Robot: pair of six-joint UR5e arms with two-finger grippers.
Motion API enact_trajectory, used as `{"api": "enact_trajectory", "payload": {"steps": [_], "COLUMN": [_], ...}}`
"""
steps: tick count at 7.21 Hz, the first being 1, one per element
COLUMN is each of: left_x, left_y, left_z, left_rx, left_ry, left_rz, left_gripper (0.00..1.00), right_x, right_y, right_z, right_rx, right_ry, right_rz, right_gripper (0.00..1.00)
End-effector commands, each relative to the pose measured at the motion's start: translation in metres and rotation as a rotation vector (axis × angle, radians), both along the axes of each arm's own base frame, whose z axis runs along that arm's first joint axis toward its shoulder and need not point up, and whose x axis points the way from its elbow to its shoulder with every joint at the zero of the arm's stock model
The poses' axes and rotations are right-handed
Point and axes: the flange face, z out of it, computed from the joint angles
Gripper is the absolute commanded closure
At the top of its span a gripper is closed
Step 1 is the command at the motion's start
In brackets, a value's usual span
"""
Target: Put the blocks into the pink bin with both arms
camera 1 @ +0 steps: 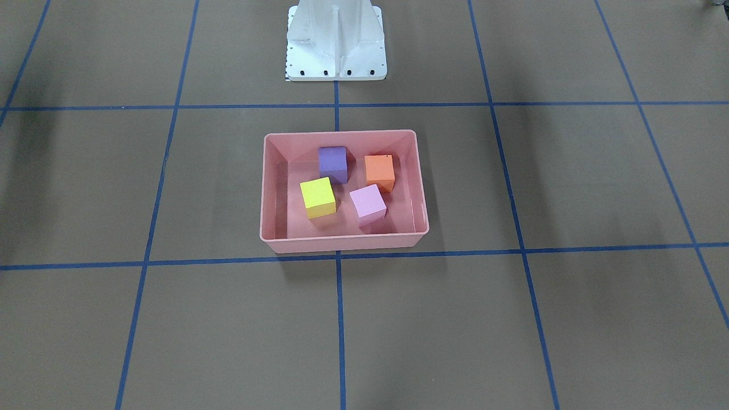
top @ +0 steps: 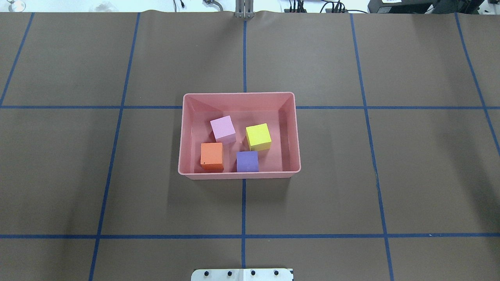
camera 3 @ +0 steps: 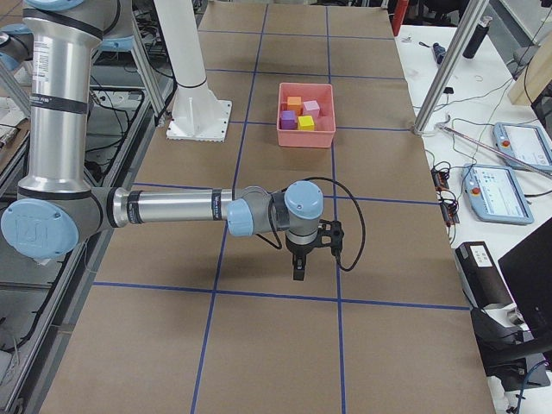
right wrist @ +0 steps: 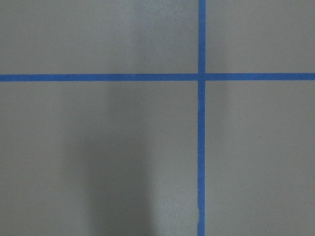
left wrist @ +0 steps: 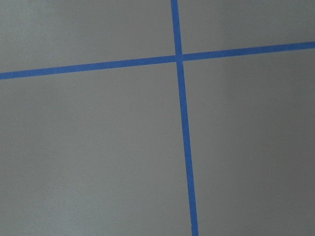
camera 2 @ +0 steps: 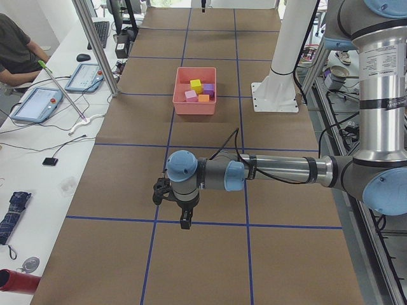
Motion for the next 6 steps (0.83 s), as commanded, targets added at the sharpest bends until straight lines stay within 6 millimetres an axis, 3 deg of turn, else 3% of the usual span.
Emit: {"api": "enact_trajectory", "payload": {"steps": [1, 6], "left_x": [0.0001, 0.0005], "left_y": [-0.0004, -0.0057], "left_z": [0.0033, -0.001], "left_rx": [-0.007, 0.007], "left_ry": [0.001, -0.005], "left_rz": [-0.001, 0.004], "left_gripper": [0.0, 0.0], "right_x": [-0.0005, -0.0001], "right_y": [0.0003, 0.0018], "right_z": [0.001, 0.0011], "right_rx": [-0.003, -0.007], "right_ry": [0.0, -0.007], "right_rz": [0.001, 0.003], "right_gripper": [0.0, 0.0]}}
